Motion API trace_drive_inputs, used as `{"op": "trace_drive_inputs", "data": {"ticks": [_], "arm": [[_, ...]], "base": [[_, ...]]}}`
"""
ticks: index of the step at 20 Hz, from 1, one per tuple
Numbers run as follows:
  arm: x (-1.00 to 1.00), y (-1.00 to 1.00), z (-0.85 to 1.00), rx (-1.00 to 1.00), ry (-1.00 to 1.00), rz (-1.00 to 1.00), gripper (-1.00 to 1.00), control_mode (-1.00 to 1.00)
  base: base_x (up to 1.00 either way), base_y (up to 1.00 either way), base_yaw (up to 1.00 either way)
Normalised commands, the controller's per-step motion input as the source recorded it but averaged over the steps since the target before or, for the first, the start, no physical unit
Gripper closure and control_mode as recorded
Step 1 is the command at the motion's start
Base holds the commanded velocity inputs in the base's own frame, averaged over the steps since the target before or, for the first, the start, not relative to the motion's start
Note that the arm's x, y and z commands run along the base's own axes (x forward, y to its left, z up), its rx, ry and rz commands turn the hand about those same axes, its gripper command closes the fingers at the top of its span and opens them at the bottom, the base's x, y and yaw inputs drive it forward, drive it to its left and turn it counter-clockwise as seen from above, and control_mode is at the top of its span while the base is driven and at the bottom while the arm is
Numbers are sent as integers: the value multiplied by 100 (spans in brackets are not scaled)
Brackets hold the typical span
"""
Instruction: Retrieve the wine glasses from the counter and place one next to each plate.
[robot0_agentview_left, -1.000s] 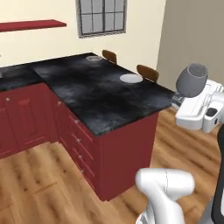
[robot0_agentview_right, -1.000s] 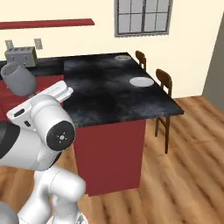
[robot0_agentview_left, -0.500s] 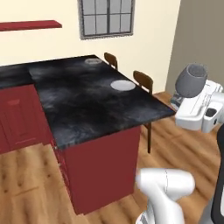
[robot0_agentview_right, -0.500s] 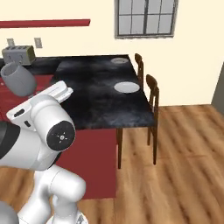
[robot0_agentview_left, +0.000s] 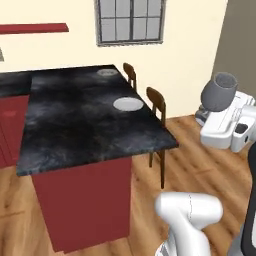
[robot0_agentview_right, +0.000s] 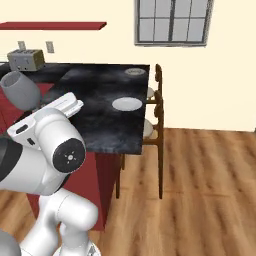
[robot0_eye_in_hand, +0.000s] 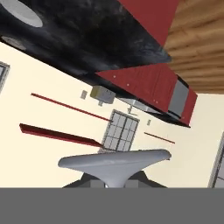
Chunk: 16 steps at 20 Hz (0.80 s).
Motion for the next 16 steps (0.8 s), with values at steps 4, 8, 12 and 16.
{"op": "trace_drive_inputs", "data": {"ticks": [4,8,12,16], "arm": [[0,0,0,0,0,0,100,100],[0,0,0,0,0,0,100,100],[0,0,0,0,0,0,100,100],[0,0,0,0,0,0,100,100]], "base": [[26,-95,55],[1,-67,77],[-15,-83,75],[-39,-67,83]]}}
